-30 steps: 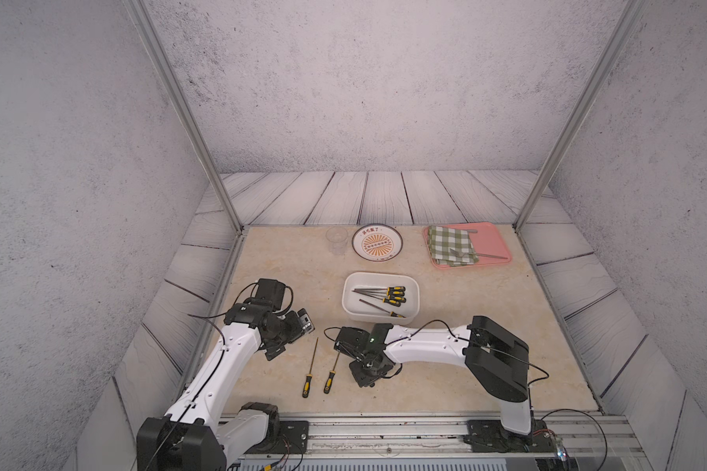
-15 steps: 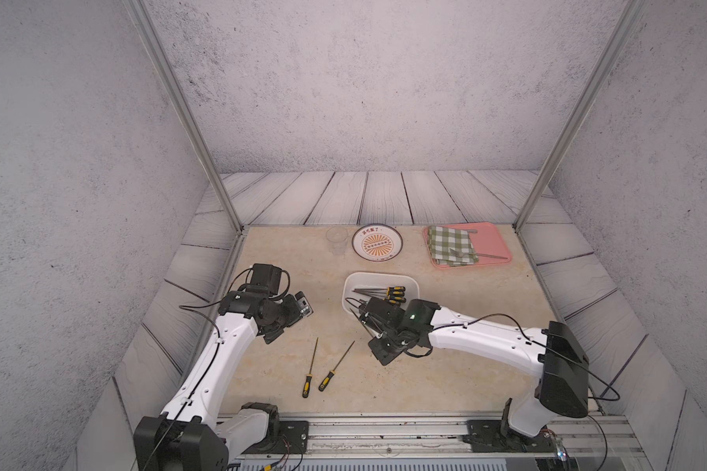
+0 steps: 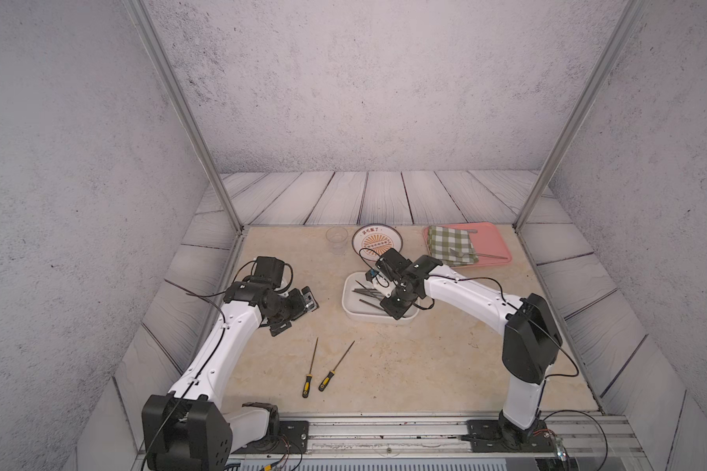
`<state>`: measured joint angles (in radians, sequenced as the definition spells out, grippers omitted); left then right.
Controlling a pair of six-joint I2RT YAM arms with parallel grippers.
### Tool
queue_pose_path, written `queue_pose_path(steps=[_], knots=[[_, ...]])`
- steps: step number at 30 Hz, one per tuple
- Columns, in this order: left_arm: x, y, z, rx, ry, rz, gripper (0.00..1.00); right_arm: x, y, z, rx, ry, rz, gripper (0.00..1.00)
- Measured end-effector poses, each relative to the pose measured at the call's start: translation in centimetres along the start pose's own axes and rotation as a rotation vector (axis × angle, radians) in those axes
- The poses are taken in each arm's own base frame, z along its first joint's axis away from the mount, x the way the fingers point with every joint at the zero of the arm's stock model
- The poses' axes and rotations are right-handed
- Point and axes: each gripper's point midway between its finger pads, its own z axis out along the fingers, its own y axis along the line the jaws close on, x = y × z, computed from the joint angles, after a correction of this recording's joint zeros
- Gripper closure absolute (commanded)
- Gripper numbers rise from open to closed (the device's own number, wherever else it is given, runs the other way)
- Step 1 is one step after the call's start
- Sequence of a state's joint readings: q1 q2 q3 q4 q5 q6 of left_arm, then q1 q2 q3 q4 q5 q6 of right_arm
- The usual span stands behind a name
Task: Put the file tool into the storage box
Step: Place the file tool in the storage box.
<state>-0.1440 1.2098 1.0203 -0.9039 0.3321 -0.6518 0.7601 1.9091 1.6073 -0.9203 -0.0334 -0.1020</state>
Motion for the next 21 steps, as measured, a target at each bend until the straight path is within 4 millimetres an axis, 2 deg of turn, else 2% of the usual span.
queue_pose_path(steps=[5,9,21], knots=[[1.6,1.2,0.6,-0.014,0.031,-0.009,0.01,-1.6,-1.9,2.7,0.049,0.038,-0.086,0.87],[2.3,1.7,1.2,-0.021,0.058,-0.018,0.02,-1.8,-2.9,4.3,0.089,0.059,-0.127,0.87],[2.3,1.7,1.6,-0.015,0.063,-0.018,0.02,-1.8,-3.7,7.6,0.122,0.095,-0.2,0.86]])
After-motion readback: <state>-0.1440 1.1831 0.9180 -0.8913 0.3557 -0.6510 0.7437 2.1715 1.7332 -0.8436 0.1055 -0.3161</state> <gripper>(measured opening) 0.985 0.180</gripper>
